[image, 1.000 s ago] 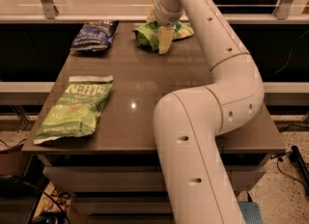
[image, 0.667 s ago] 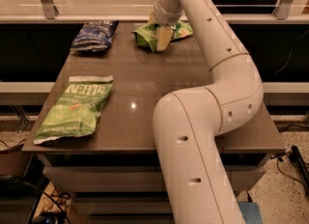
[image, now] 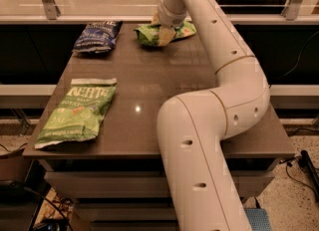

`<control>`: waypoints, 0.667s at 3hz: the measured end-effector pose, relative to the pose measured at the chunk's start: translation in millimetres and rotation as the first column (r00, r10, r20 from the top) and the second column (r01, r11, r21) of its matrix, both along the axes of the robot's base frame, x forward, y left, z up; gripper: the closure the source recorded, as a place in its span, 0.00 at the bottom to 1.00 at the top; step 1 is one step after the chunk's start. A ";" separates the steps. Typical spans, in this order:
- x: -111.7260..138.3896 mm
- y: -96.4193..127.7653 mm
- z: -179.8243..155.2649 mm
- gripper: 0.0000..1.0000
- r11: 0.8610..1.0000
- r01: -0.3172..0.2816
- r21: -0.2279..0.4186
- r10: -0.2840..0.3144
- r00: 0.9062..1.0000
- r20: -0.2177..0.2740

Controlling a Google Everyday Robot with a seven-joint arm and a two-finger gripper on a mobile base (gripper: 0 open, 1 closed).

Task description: Move green rice chip bag near green jalapeno chip bag

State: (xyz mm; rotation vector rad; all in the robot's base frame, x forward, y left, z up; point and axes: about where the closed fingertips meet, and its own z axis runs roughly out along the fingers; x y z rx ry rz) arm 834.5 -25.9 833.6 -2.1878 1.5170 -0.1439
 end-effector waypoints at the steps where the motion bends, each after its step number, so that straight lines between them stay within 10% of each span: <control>1: 1.6 1.8 -2.6 1.00 1.000 -0.001 0.001 0.001 1.000 0.001; 2: 1.5 2.7 -3.1 1.00 1.000 -0.001 0.002 0.001 1.000 -0.001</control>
Offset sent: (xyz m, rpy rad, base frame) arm 0.0016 0.0017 -0.0025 0.0013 -0.0008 0.0006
